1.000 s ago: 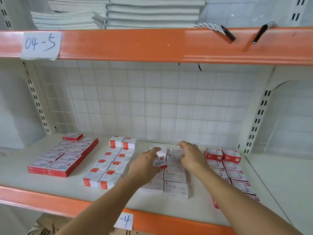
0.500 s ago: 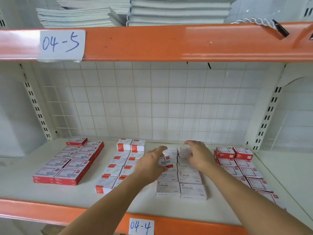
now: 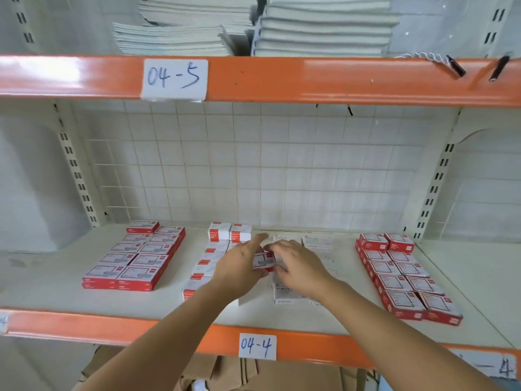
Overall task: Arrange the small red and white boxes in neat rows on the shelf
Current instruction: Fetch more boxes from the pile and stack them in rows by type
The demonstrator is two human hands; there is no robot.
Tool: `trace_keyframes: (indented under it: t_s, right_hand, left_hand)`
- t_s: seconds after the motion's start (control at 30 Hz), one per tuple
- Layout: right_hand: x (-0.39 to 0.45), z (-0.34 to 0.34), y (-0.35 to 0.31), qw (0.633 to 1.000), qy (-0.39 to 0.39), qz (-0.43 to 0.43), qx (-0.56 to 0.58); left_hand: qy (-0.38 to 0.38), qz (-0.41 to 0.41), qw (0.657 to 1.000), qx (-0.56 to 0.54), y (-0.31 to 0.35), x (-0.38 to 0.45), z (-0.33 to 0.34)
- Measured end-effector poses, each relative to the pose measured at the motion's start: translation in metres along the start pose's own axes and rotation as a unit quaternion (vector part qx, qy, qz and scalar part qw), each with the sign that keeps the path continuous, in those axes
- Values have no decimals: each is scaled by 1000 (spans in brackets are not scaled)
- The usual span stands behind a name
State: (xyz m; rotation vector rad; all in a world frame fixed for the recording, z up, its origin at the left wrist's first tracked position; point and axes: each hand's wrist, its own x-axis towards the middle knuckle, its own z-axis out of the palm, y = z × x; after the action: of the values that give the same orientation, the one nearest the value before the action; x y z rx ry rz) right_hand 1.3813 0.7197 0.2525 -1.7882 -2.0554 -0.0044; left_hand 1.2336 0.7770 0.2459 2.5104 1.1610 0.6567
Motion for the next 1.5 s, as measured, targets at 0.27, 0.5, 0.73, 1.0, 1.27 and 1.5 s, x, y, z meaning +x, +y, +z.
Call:
trace_keyframes:
  t_s: [0.27,0.5,0.73,1.0,1.27,1.5]
  right_hand:
    - [8,22,-46,993,55,-15,102]
    - [33,45,-96,988,41,3,147]
    - [85,77,-155,995,20,-27,94]
    - [137,112,-194,999,9,33,42]
    - [166,119,-180,989,39,138,34]
    - [195,128,-166,977,51,204,24]
  left_hand:
    - [65,-45,997,-2,-32,-46,-31]
    - [92,-101,991,-9,-85,-77,-66]
    - [95,-98,991,-9,-159,-76,-107]
    - [56,-45,997,-19,-233,-48,-135]
    - [64,-26,998,12,-261,-19,-140]
    - [29,-45,994,98,-282,2,-140]
